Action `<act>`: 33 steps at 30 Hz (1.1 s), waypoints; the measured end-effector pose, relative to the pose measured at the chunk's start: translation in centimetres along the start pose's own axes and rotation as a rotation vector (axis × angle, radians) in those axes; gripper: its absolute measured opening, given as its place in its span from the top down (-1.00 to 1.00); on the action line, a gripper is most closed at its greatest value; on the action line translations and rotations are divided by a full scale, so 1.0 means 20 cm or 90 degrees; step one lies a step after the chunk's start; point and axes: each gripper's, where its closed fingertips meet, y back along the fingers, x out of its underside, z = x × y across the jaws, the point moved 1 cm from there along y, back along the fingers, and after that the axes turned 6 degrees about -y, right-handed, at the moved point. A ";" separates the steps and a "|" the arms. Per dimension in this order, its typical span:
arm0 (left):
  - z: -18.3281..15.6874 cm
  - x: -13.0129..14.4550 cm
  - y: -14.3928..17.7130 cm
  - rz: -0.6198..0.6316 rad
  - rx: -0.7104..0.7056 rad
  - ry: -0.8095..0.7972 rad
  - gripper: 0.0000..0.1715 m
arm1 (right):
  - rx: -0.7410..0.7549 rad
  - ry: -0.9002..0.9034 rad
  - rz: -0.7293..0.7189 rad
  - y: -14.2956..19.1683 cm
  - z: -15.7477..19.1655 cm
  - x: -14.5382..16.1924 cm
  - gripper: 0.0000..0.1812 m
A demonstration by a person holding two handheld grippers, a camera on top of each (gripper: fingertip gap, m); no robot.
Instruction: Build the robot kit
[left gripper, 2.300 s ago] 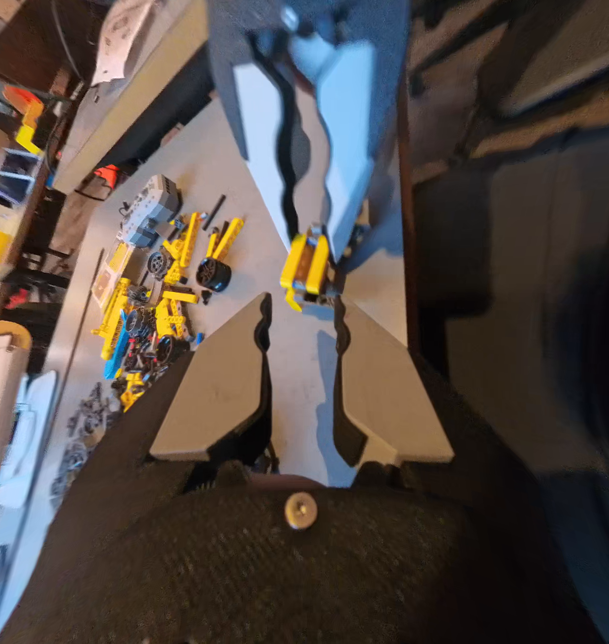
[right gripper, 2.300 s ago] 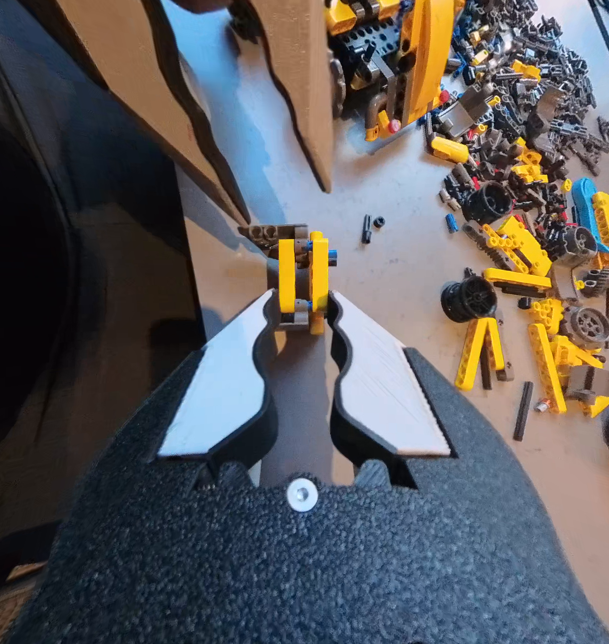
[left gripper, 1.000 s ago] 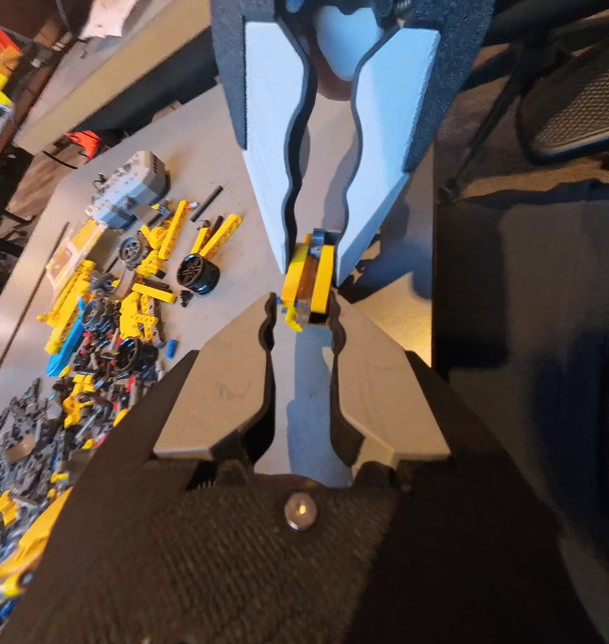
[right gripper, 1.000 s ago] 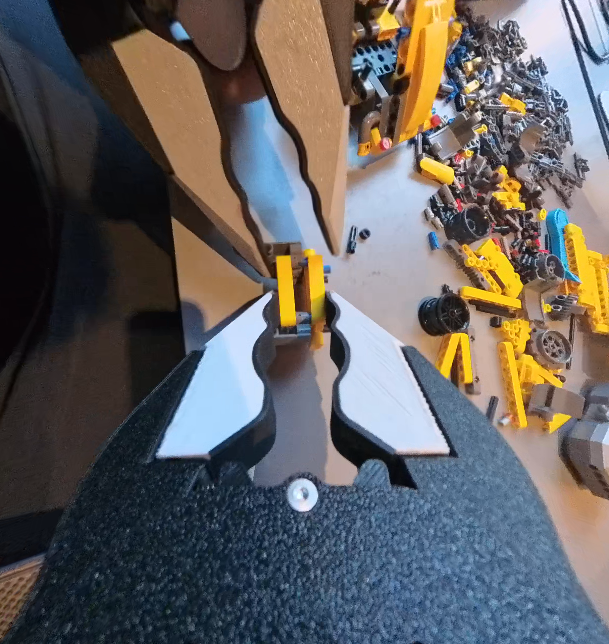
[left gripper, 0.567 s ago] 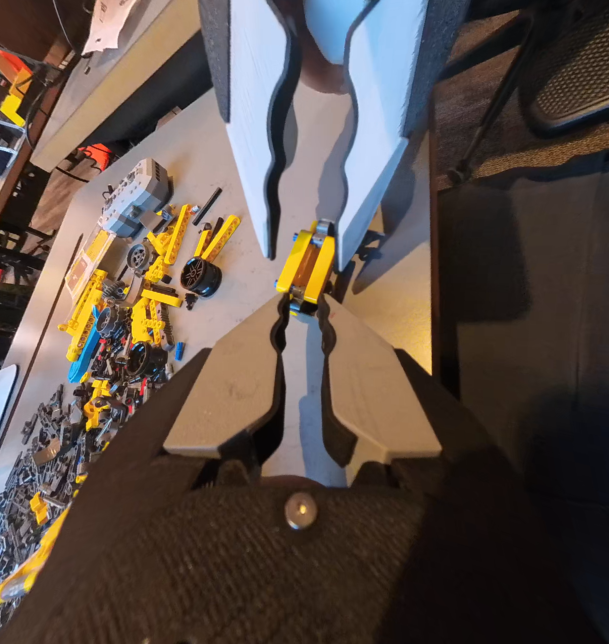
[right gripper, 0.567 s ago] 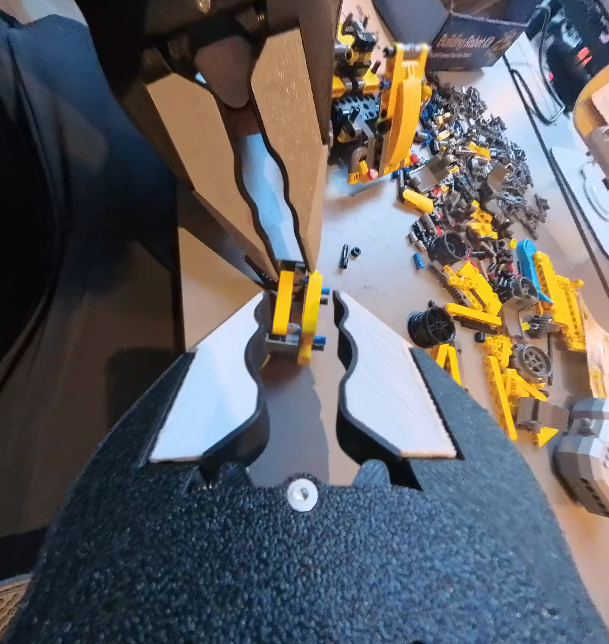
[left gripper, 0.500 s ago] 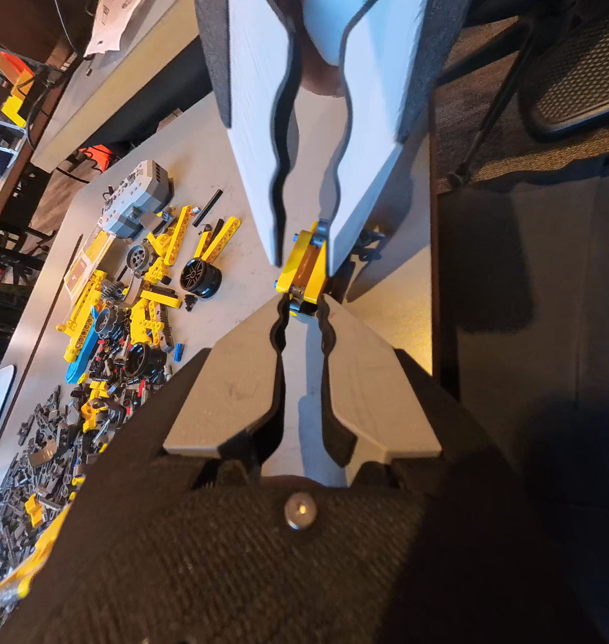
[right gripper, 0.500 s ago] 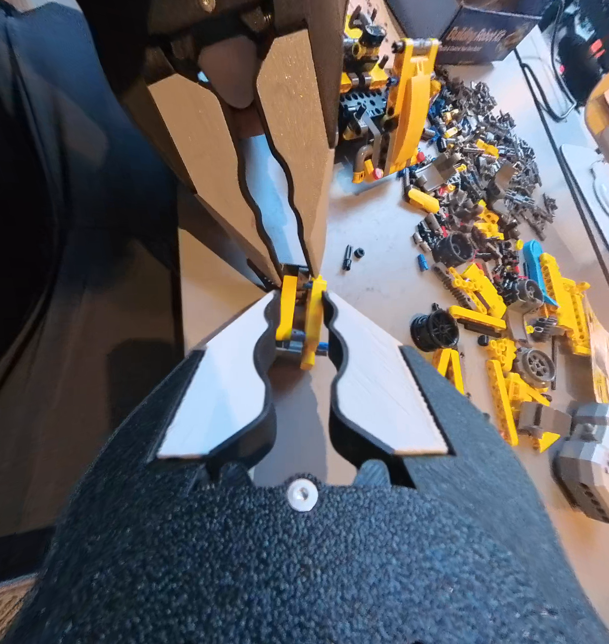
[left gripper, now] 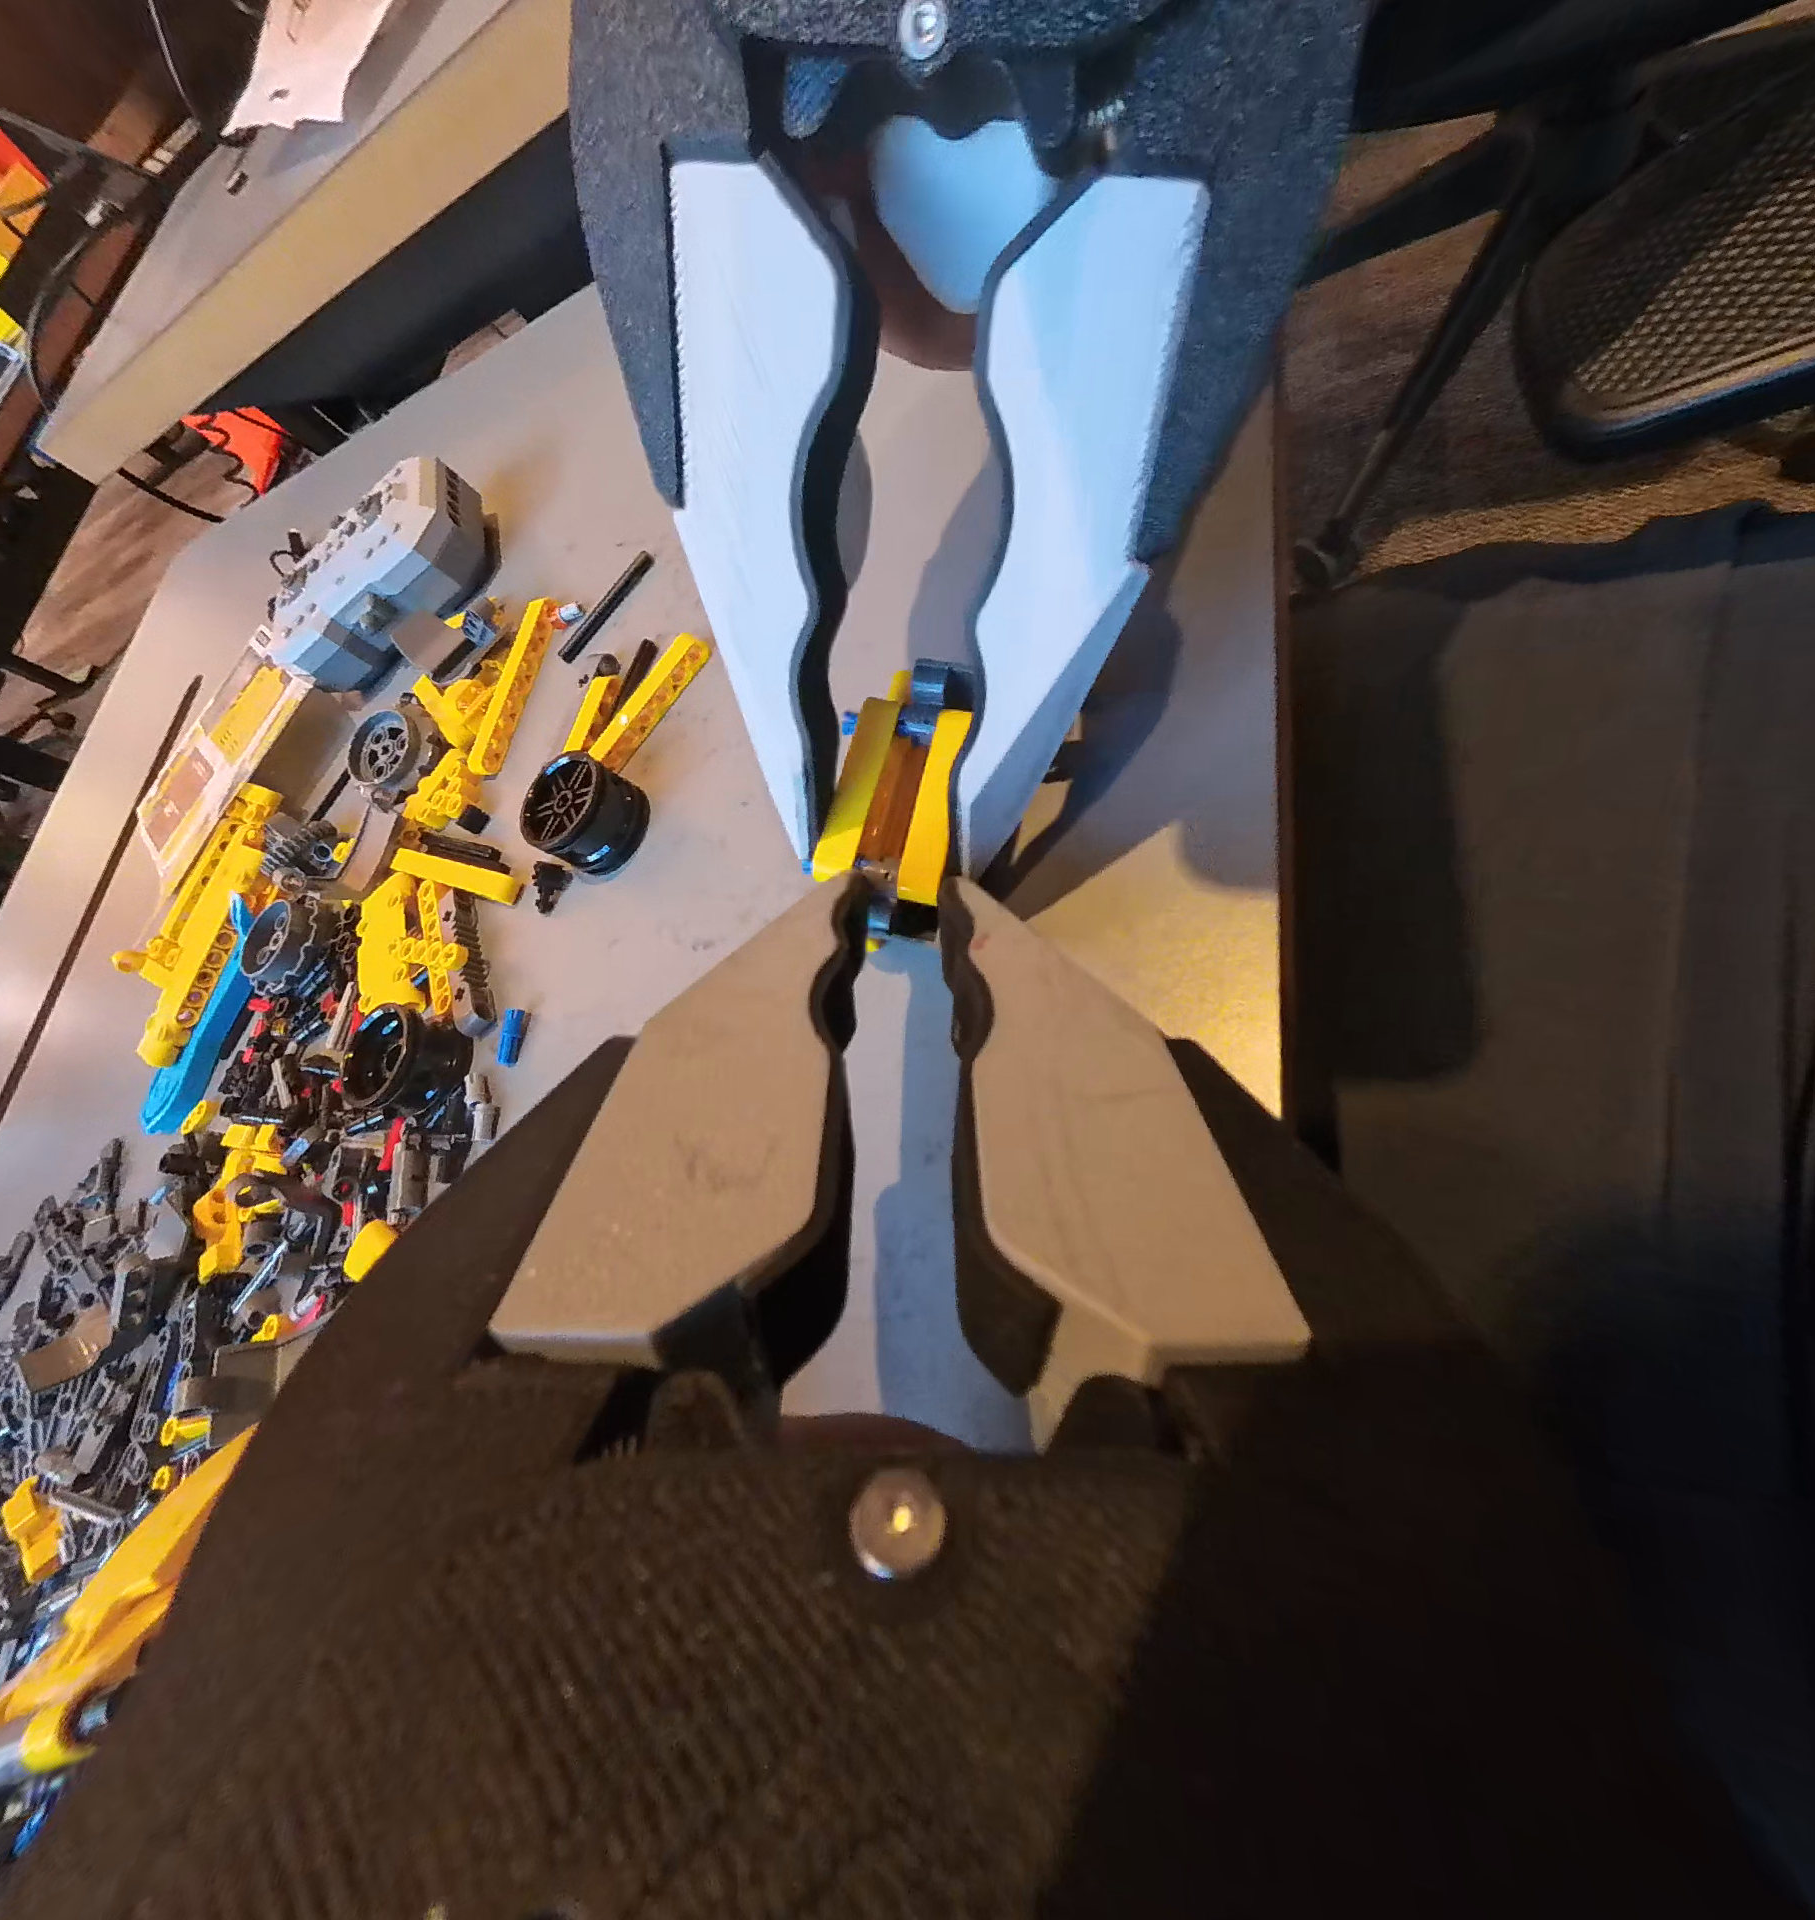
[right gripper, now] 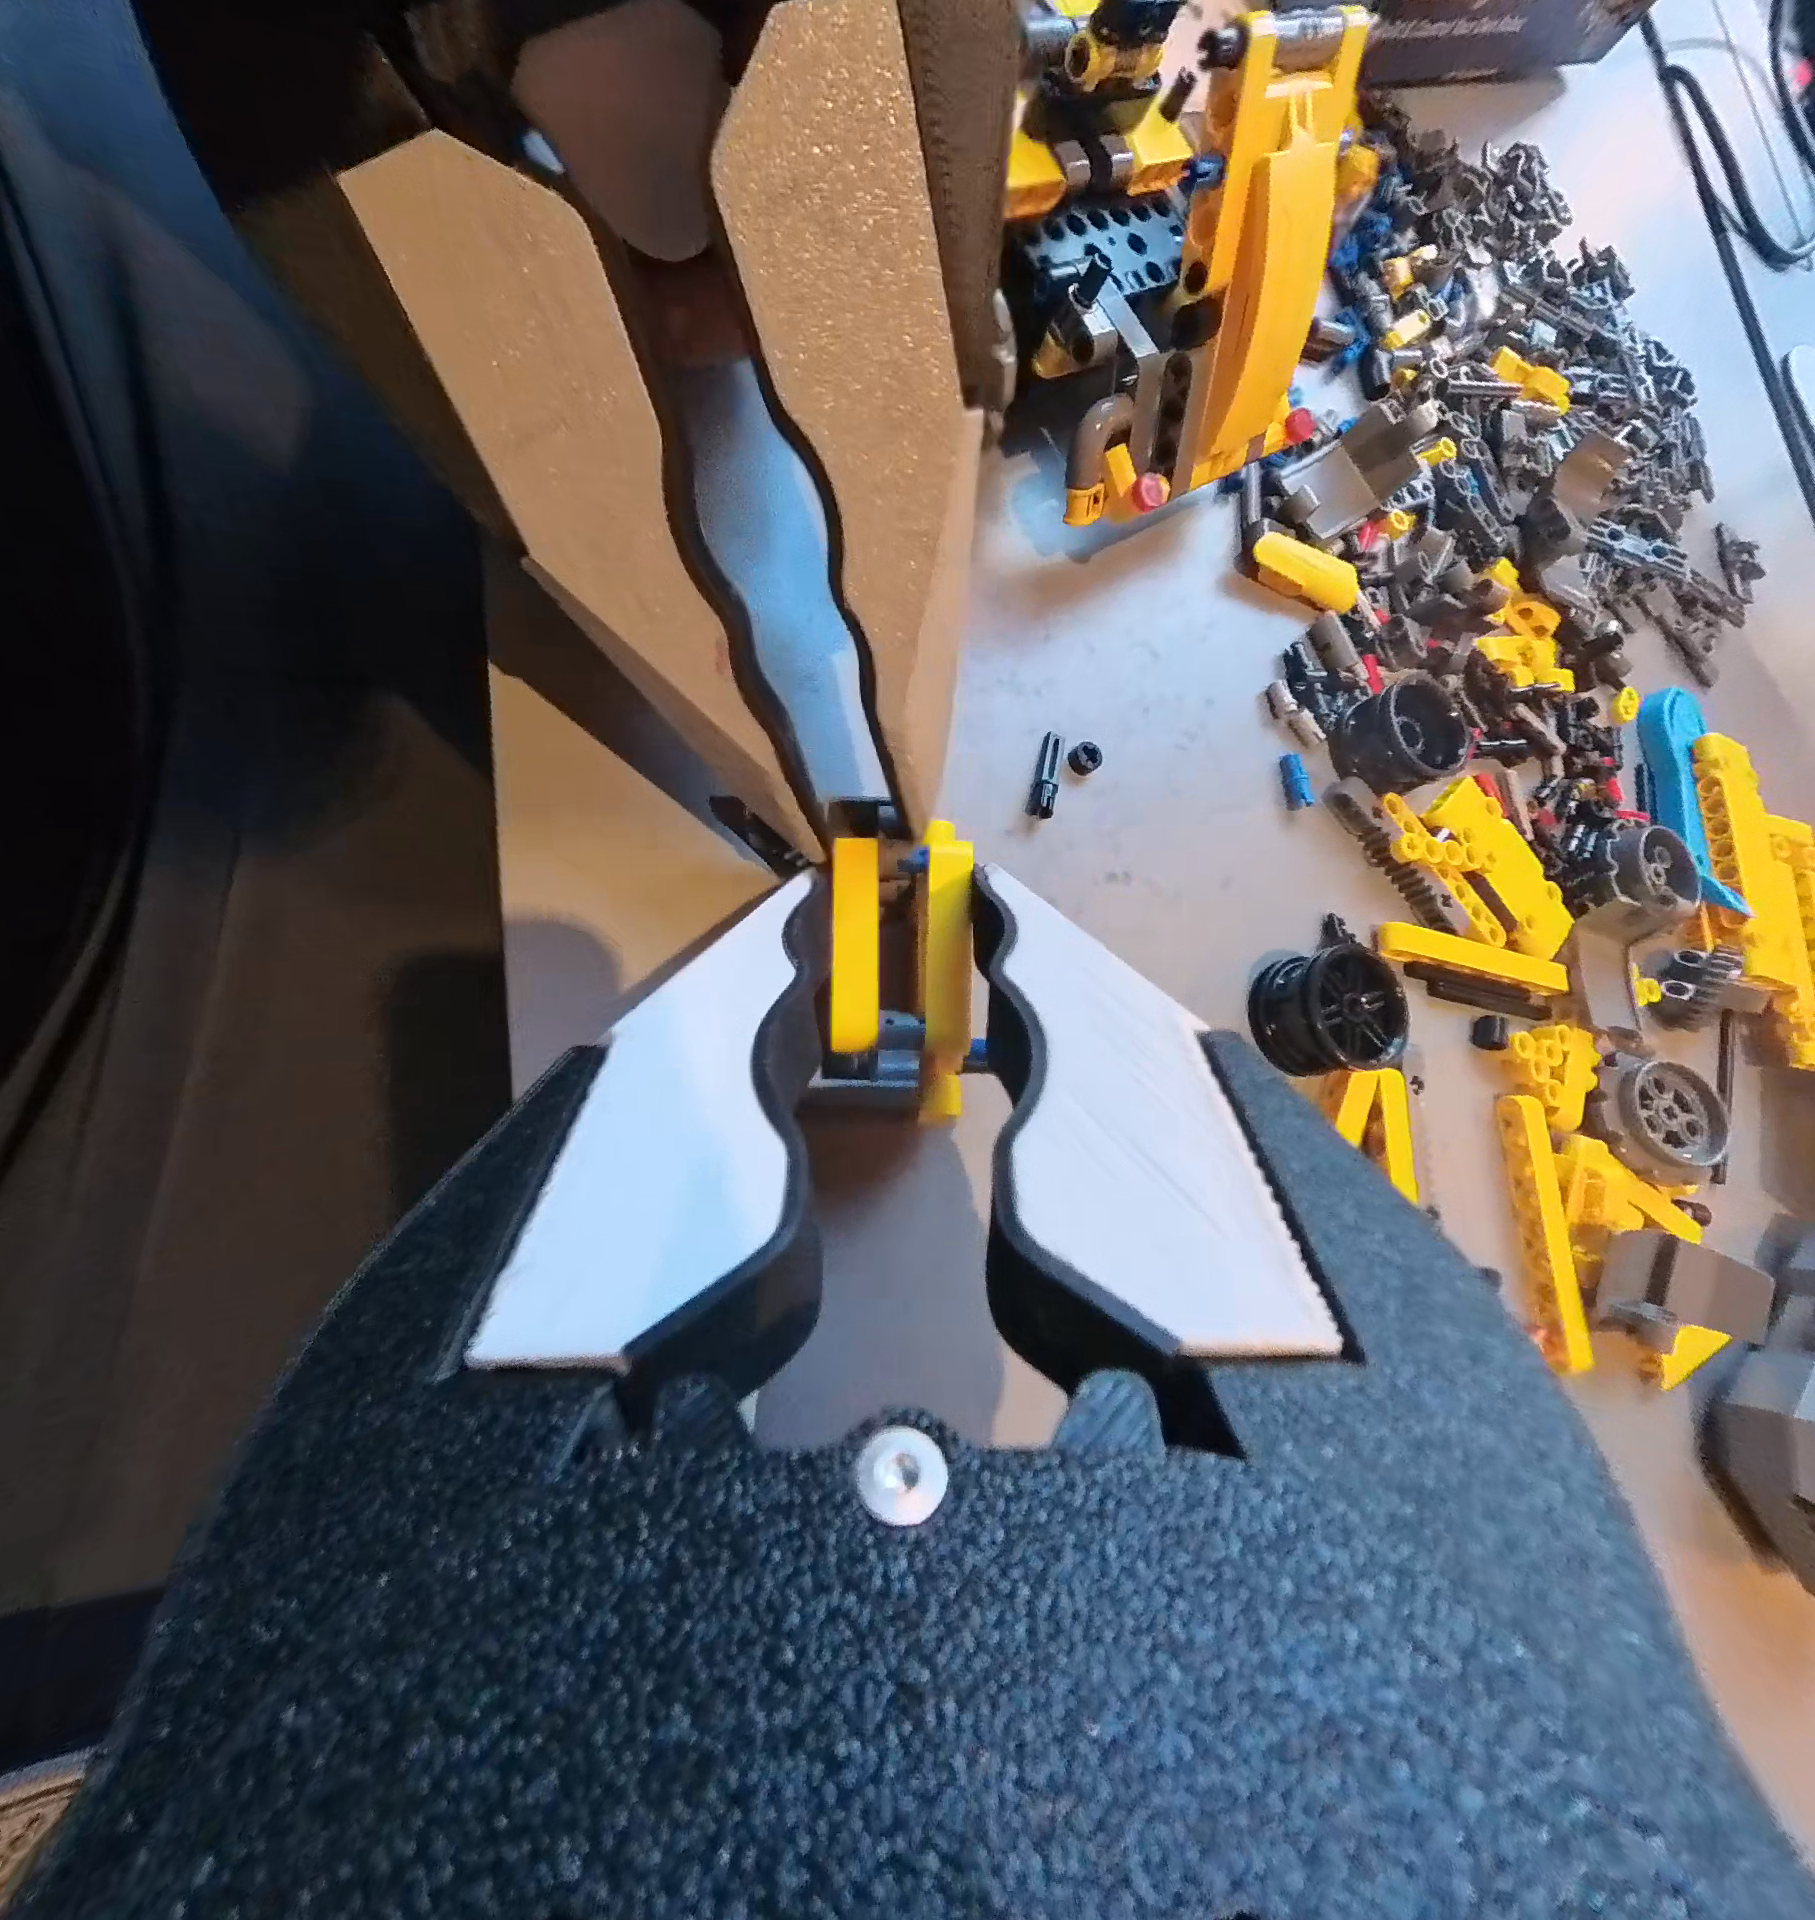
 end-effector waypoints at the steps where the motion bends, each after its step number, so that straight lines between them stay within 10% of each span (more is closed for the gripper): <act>1: 0.00 0.00 0.01 0.001 -0.002 0.001 0.86 | -0.005 -0.004 -0.001 0.00 0.00 0.00 0.71; 5: 0.04 0.02 0.02 0.009 0.003 0.056 0.64 | -0.005 0.005 0.000 0.00 0.00 0.00 0.71; 33: 0.00 0.02 0.00 -0.002 0.068 -0.025 0.71 | 0.003 0.010 -0.006 -0.03 0.03 -0.02 0.76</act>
